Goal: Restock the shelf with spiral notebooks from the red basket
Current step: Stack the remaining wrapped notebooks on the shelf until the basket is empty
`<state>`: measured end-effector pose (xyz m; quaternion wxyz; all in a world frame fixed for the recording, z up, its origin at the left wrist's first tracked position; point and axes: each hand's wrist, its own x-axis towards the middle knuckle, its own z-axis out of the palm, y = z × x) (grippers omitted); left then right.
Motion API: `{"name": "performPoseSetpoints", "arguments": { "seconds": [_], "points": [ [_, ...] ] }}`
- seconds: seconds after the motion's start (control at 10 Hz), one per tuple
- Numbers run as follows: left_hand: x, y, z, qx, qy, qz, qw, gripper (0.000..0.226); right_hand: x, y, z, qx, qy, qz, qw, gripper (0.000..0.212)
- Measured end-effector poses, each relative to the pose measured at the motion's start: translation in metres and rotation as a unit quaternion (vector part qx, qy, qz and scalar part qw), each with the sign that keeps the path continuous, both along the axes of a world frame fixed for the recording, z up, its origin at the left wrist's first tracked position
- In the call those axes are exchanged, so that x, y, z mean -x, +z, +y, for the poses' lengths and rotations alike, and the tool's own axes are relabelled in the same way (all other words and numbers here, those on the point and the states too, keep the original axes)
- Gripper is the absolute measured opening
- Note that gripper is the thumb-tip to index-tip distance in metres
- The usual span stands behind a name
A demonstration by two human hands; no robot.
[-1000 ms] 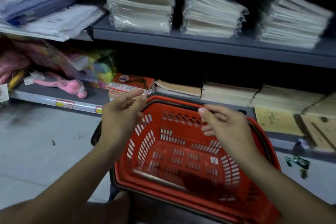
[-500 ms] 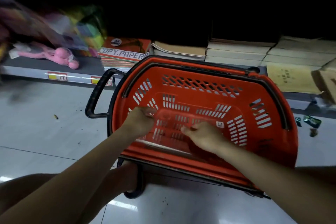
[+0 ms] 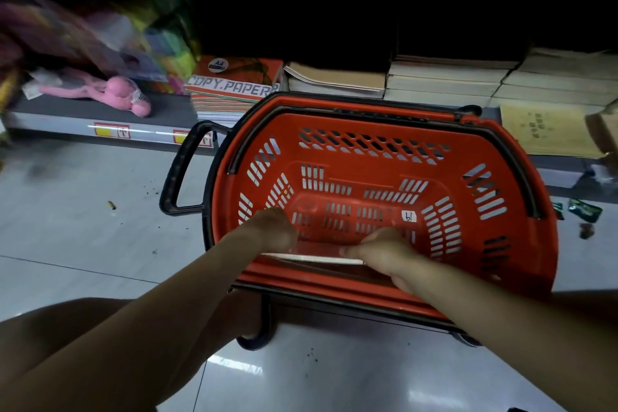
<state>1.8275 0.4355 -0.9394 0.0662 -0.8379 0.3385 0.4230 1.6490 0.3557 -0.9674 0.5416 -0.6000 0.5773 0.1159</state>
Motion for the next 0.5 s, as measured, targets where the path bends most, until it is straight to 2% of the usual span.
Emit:
{"name": "performPoseSetpoints", "arguments": {
  "seconds": [0.1, 0.2, 0.3, 0.4, 0.5],
  "points": [
    [-0.003, -0.014, -0.001, 0.006, 0.031, 0.021, 0.999, 0.027, -0.004, 0.010, -0.004, -0.110, -0.170, -0.088, 0.975, 0.018],
    [0.000, -0.013, -0.002, 0.033, 0.081, 0.041, 0.995, 0.022, -0.008, 0.016, -0.009, -0.159, -0.288, -0.133, 0.935, 0.023],
    [0.002, -0.009, 0.000, 0.056, 0.122, 0.063, 0.989, 0.022, -0.008, 0.025, -0.010, -0.188, -0.337, -0.128, 0.914, 0.023],
    [0.002, -0.001, 0.007, 0.078, 0.153, 0.088, 0.981, 0.022, -0.005, 0.046, -0.009, -0.202, -0.344, -0.132, 0.908, 0.025],
    [-0.001, 0.021, 0.020, 0.117, 0.219, 0.139, 0.958, 0.019, 0.006, 0.079, -0.013, -0.209, -0.343, -0.178, 0.898, 0.027]
  ]
}}
